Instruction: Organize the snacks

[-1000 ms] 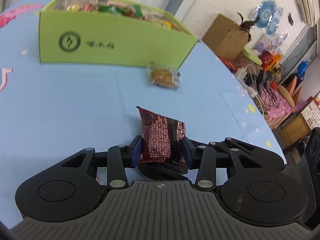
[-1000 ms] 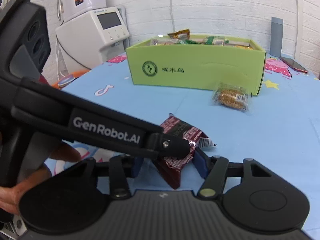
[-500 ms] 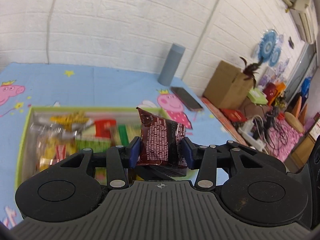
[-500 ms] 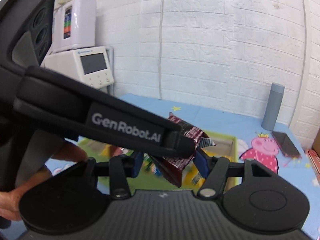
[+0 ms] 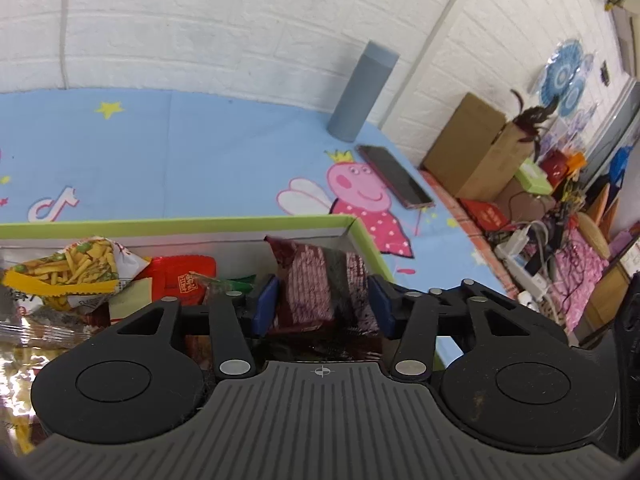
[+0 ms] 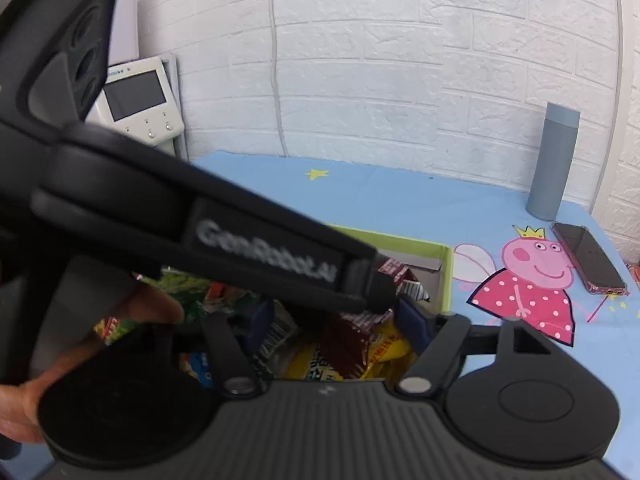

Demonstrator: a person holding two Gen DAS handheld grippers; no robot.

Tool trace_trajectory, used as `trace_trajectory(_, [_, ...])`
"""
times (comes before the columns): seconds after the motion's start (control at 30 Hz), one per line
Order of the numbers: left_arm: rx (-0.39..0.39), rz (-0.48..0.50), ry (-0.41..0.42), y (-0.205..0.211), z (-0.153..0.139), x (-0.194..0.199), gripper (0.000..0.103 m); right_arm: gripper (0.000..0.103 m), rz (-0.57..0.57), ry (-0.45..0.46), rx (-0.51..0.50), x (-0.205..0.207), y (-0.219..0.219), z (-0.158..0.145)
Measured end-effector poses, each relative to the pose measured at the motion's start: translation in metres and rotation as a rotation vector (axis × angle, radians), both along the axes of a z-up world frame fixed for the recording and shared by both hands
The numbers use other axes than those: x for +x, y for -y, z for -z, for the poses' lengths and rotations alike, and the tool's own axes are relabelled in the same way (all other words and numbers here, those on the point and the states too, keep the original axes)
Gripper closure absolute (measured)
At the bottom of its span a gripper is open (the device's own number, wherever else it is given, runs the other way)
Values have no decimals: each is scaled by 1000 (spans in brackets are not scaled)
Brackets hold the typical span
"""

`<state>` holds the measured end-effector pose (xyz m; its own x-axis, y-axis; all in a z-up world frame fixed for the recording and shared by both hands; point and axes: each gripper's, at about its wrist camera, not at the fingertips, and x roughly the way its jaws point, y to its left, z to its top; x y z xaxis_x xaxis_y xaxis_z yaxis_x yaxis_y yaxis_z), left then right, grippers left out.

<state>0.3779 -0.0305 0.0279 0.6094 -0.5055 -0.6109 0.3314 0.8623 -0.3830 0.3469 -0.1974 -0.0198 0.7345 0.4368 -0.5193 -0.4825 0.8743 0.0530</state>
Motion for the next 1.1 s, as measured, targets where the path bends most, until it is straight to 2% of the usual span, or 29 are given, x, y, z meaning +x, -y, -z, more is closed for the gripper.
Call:
trace_trajectory(0.03, [-13, -1, 34, -4, -9, -9, 57, 8, -7, 7, 22, -7, 4, -3])
trace_trajectory(0.07, [-23, -3, 66, -7, -17, -18, 51, 9, -4, 24, 43, -14, 8, -8])
trace_trajectory(0.13, [-45, 8, 129, -14, -34, -44, 47, 9, -4, 71, 76, -37, 20, -21])
trace_trajectory(0.27, [-94, 56, 178, -29, -46, -96, 38, 9, 4, 163, 77, -97, 41, -31])
trace_trajectory(0.33, [-110, 75, 162, -35, -39, -120, 35, 9, -9, 133, 75, -120, 48, -22])
trace_trajectory(0.47, [-110, 73, 49, -40, 0, -138, 38, 9, -54, 20, 18, -137, 46, 16])
trace_trajectory(0.53, [-87, 31, -18, -40, 22, -137, 41, 9, -56, -4, -31, -133, 39, 32])
trace_trajectory(0.6, [-29, -13, -66, -40, 39, -135, 45, 9, -76, -19, -48, -122, 33, 39])
trace_trajectory(0.73, [47, -81, -80, -44, 53, -135, 45, 8, -142, -46, -109, -109, 12, 48])
trace_trajectory(0.9, [39, -104, -93, -55, 58, -139, 45, 9, -162, -88, -164, -104, -1, 62])
trace_trajectory(1.1, [40, -100, -78, -57, 53, -150, 45, 9, -167, -110, -142, -129, -4, 61])
